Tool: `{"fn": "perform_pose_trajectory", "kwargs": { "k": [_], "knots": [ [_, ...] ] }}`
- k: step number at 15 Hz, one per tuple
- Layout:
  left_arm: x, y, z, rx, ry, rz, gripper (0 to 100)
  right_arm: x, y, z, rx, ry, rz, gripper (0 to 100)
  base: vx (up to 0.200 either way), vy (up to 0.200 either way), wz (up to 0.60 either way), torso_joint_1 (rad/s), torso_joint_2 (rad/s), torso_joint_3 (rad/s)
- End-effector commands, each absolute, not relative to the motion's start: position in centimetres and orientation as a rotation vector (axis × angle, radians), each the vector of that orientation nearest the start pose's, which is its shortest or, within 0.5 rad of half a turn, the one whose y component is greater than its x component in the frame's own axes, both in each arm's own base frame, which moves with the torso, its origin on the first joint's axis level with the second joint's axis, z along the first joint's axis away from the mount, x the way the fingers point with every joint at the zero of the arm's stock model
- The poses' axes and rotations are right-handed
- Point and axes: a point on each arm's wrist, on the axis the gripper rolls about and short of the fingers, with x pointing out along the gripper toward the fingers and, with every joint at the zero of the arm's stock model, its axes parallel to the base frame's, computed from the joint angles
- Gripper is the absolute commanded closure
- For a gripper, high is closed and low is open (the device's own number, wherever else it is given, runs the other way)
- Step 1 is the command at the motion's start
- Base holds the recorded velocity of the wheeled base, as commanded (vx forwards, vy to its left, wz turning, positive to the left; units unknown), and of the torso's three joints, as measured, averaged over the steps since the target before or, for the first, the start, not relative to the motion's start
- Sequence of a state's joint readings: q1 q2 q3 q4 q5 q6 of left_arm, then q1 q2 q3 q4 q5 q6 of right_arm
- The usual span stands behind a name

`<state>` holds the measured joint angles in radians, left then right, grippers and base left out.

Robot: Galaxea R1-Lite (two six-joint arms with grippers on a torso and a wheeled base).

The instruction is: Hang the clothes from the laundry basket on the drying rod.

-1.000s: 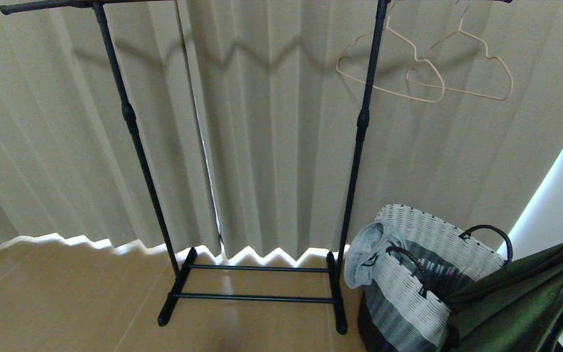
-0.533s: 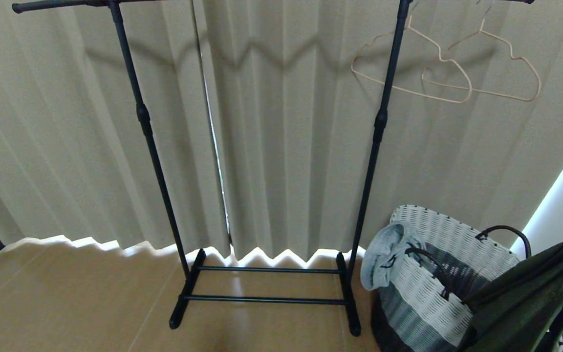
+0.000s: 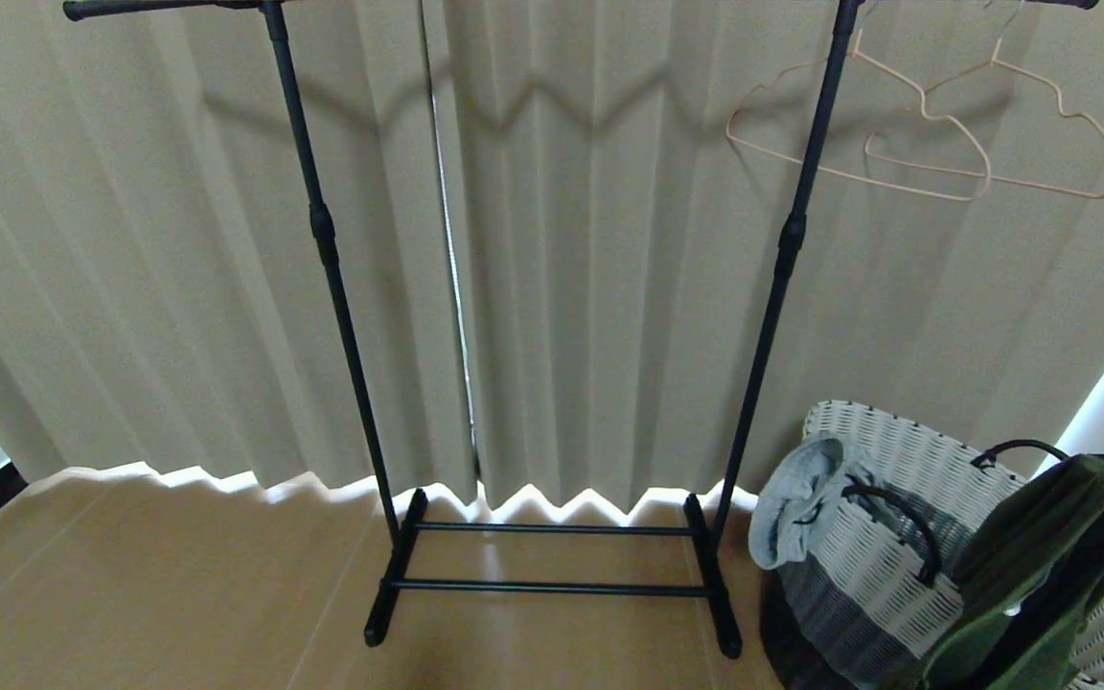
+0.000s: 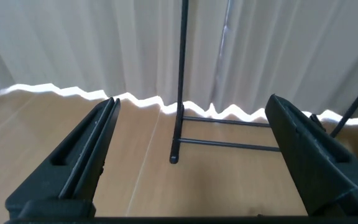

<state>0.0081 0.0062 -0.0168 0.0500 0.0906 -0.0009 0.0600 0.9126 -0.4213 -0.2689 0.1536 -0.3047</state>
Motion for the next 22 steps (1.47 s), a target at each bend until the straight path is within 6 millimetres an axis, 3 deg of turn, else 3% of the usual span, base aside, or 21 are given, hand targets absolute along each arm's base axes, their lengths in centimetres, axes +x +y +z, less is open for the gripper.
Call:
{"fn": "perform_pose_trajectory", "kwargs": {
  "k": [1,3,5,7,8,9,10,13,15,16,20,22],
  "knots": [
    [-2.4,0.2,7.5,0.006,0.042,0.095,0,11.5,1.7,20.5,-0.298,0.183,0.304,100,0.000,0.000,0.00,0.000,0.00,0.000],
    [-2.4,0.0,7.5,0.008,0.034,0.008,0,12.0,2.6,21.5,-0.301,0.155,0.370,100,0.000,0.000,0.00,0.000,0.00,0.000],
    [-2.7,-0.3,8.9,0.009,-0.027,-0.138,0,12.6,3.4,22.3,-0.304,0.133,0.424,100,0.000,0.000,0.00,0.000,0.00,0.000],
    [-2.1,-0.6,14.7,0.015,-0.031,-0.354,0,13.3,4.6,23.7,-0.305,0.092,0.482,100,0.000,0.000,0.00,0.000,0.00,0.000],
    [-1.5,-0.7,16.2,0.013,-0.016,-0.370,0,13.4,4.8,24.0,-0.305,0.082,0.496,100,0.000,0.000,0.00,0.000,0.00,0.000],
    [1.4,-0.8,19.3,0.002,0.037,-0.402,0,13.4,5.4,24.9,-0.300,0.050,0.530,100,0.000,0.000,0.00,0.000,0.00,0.000],
    [4.6,-1.1,21.0,-0.006,0.079,-0.431,0,13.3,5.9,25.5,-0.267,0.036,0.560,100,0.000,0.000,0.00,0.000,0.00,0.000],
    [11.7,-3.2,21.2,-0.006,0.157,-0.535,0,13.2,6.8,27.1,-0.070,0.039,0.612,100,0.000,0.000,0.00,0.000,0.00,0.000],
    [14.1,-6.0,21.0,0.014,0.195,-0.609,0,13.5,7.0,27.9,-0.006,0.039,0.614,100,0.000,0.000,0.00,0.000,0.00,0.000],
    [14.8,-8.4,20.9,0.036,0.229,-0.639,0,13.6,7.1,28.1,0.004,0.037,0.621,100,0.000,0.000,0.00,0.000,0.00,0.000],
    [14.6,-17.0,20.6,0.026,0.324,-0.840,0,13.1,7.5,28.3,0.002,0.027,0.655,100,0.000,0.000,0.00,0.000,0.00,0.000],
    [14.3,-20.7,19.0,0.063,0.396,-0.928,0,12.9,8.0,28.5,0.002,0.021,0.687,100,0.000,0.000,0.00,0.000,0.00,0.000]
  ]
}}
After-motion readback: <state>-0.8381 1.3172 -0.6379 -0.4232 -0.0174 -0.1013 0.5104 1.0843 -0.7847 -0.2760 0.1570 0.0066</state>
